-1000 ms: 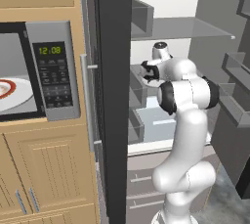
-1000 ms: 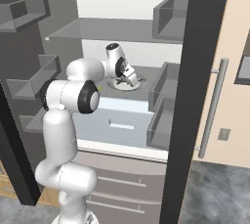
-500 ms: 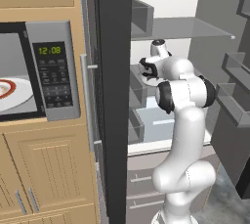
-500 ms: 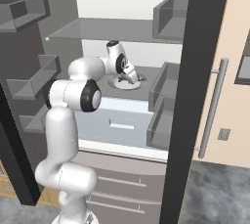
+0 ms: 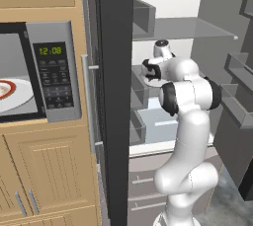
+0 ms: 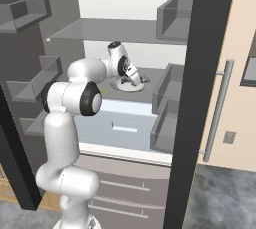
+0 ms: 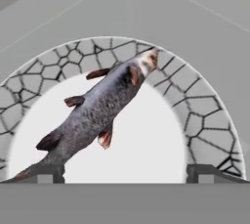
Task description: Transport the fish from the fridge to the microwave and turn on the microwave.
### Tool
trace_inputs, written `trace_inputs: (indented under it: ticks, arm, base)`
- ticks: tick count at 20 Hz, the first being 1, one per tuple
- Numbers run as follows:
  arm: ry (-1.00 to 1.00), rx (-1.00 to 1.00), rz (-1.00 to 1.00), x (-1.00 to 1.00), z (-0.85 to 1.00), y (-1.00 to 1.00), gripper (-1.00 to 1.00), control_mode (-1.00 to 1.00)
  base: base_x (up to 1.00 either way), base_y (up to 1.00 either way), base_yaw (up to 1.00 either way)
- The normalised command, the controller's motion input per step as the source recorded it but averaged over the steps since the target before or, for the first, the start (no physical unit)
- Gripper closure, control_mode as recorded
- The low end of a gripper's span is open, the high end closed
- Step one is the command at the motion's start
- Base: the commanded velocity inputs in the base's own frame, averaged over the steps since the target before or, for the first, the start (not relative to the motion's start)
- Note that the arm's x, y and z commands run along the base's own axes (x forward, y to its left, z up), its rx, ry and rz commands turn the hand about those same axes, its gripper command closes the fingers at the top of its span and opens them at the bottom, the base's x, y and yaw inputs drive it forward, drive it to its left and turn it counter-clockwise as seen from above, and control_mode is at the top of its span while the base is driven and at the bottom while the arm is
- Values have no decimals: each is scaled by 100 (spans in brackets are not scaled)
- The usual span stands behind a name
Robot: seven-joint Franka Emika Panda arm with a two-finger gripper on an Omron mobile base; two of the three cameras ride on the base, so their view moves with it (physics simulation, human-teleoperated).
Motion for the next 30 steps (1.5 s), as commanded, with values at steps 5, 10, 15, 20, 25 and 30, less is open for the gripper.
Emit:
trace_inputs:
  ticks: [5,10,15,20,25,30]
  arm:
    - [-15,0,-3,6,-2,0,-100,-100]
    - [-9,0,-3,6,0,0,-100,-100]
    - [0,0,-5,17,0,0,-100,-100]
    - [0,0,-7,19,0,0,-100,-100]
    - [0,0,-7,18,0,0,-100,-100]
    - [0,0,-5,23,-10,0,-100,-100]
  base:
    - [0,0,0]
    - [0,0,0]
    - [0,0,0]
    - [0,0,0]
    - [0,0,0]
    - [0,0,0]
